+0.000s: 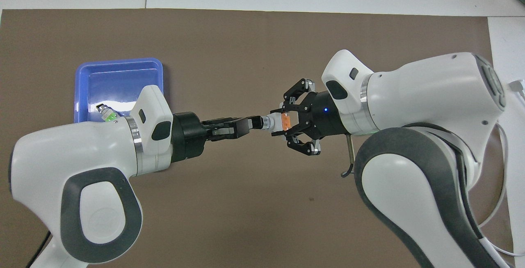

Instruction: Turn and place switch with both arms

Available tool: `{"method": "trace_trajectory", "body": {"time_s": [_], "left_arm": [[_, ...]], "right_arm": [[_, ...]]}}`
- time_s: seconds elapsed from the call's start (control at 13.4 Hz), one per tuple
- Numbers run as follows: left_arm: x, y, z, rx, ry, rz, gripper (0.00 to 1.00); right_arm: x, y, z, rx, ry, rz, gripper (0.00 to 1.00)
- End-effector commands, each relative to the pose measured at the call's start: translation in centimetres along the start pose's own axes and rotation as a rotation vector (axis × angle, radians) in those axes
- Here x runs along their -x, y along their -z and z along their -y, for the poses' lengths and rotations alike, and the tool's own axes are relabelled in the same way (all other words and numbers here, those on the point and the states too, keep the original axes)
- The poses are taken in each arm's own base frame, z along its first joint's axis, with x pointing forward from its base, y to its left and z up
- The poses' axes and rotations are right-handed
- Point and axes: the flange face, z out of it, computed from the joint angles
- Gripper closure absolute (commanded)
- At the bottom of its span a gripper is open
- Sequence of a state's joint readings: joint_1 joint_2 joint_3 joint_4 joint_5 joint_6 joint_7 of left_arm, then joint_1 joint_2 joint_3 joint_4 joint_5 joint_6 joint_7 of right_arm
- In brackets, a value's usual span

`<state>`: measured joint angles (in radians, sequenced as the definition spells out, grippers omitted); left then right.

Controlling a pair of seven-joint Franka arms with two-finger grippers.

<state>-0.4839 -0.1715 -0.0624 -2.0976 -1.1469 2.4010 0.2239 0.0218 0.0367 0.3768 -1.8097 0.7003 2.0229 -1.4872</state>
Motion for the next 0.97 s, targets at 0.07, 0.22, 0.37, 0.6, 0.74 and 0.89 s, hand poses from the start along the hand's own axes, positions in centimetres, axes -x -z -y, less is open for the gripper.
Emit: {"method": "trace_trajectory", "body": {"time_s": [0.07,0.22,0.37,0.6,0.74,0.89], "left_arm": [[0.6,-0.9,0.1,-0.016,-0.026,0.017,1.0],[0.7,-1.0,0.1,-0.015,-0.023,0.02,1.0],[0.7,-1.0,0.1,-0.017,-0.021,0.021,1.0],[0.7,-1.1,0.2,-0.019,-0.013,0.025,1.0],[0.8,-1.2,0.5,-0.081,-0.034,0.045,1.0],[0.8,-1.1,1.1,-0.166,-0.047,0.093,1.0]], "right_arm": [[-1.0,0.2,0.8,0.025,0.023,-0.024,0.19],[-1.2,0.4,0.8,0.038,0.024,-0.025,0.0],[-1.2,0.4,0.8,0.036,0.023,-0.025,0.0],[-1.1,0.8,0.7,0.045,0.013,-0.022,0.0],[-0.7,1.0,0.5,0.049,0.004,-0.011,0.0],[0.4,1.5,0.3,0.051,-0.017,0.035,0.0]]}}
